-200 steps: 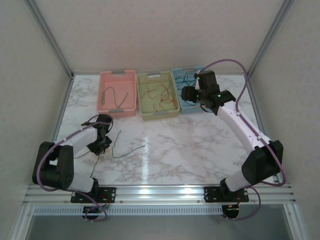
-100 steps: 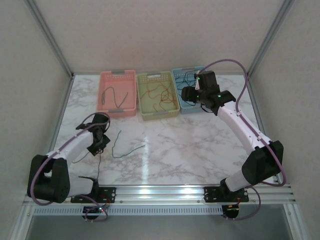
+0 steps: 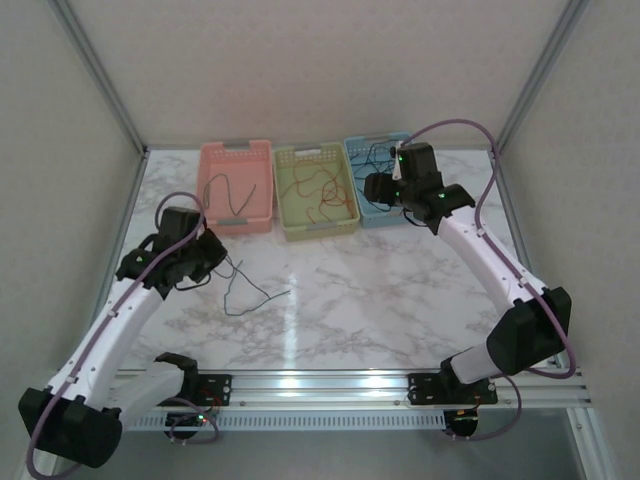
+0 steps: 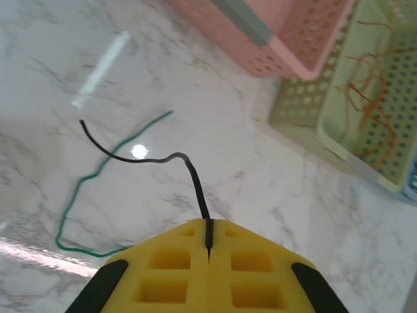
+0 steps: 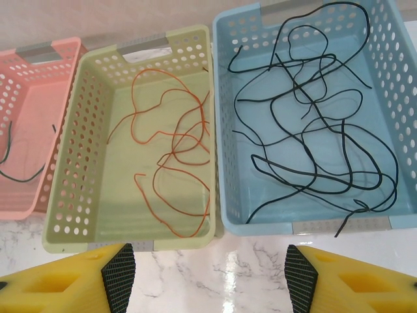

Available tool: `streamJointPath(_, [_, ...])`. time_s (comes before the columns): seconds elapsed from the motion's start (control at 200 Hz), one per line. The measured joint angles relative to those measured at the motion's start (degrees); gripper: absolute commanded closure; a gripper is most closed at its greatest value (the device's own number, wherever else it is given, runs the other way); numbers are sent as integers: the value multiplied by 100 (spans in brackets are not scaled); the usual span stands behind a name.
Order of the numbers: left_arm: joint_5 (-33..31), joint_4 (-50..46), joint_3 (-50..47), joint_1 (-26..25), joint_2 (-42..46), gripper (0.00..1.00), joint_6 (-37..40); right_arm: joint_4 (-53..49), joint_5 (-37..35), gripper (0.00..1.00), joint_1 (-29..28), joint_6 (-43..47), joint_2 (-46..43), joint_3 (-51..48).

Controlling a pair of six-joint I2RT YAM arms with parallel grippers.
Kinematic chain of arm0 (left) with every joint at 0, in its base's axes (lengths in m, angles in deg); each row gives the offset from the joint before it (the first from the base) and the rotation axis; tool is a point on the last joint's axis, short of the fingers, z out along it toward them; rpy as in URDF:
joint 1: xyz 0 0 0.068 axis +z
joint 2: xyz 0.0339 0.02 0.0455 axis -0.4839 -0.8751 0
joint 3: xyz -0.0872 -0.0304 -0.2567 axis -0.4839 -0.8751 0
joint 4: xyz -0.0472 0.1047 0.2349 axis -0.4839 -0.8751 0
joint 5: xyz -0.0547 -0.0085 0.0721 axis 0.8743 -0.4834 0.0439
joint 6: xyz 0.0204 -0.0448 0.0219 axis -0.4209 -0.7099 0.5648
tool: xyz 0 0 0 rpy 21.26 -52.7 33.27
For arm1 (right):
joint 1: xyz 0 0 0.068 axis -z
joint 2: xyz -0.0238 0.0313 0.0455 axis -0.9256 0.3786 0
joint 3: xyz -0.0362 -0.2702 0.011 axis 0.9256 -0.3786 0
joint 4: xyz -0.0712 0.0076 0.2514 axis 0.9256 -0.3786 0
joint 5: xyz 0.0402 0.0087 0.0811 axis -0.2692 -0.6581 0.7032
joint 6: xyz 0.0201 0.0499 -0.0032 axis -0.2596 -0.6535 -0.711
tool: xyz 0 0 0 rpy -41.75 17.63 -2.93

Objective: Untangle the cables

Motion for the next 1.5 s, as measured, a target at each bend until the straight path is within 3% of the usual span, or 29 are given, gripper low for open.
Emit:
streamJointPath(0.195, [212, 269, 879, -811, -229, 100, 107, 155, 295, 35, 2, 2, -107, -157])
streamJointPath(0.406, [210, 382, 1414, -1147, -636, 100, 103, 1080, 2223, 32, -76, 2, -621, -927])
streamJointPath(0.511, [212, 385, 1593, -1213, -848, 100, 103, 1412, 3010, 30, -518, 168, -651, -1014])
streamJointPath(0.656, [254, 354, 1753, -1266, -905, 100, 83, 1882, 3519, 28, -1241, 330, -647, -1193])
streamJointPath(0.881, [413, 334, 2059, -1281, -885, 100, -9, 2138, 4151, 33, -1681, 507, -450, -1296])
streamJointPath(1.131, [581, 330, 2094, -1283, -817, 100, -50, 2057, 4559, 50, -2131, 739, 37, -1032])
streamJointPath(1.232, [599, 310, 2094, -1283, -817, 100, -50, 2011, 4592, 63, -2166, 813, 122, -942])
streamJointPath(1.317, [605, 284, 2094, -1283, -817, 100, -50, 1963, 4588, 83, -2166, 876, 125, -927])
streamJointPath(1.342, [616, 284, 2094, -1283, -817, 95, -50, 1954, 4581, 88, -2166, 859, 125, -927])
streamJointPath(1.402, [621, 284, 2094, -1283, -811, 71, -55, 1939, 4564, 100, -2166, 890, 125, -925])
streamJointPath(1.497, [608, 284, 2094, -1287, -772, 40, -50, 1906, 4494, 100, -2166, 944, 118, -920])
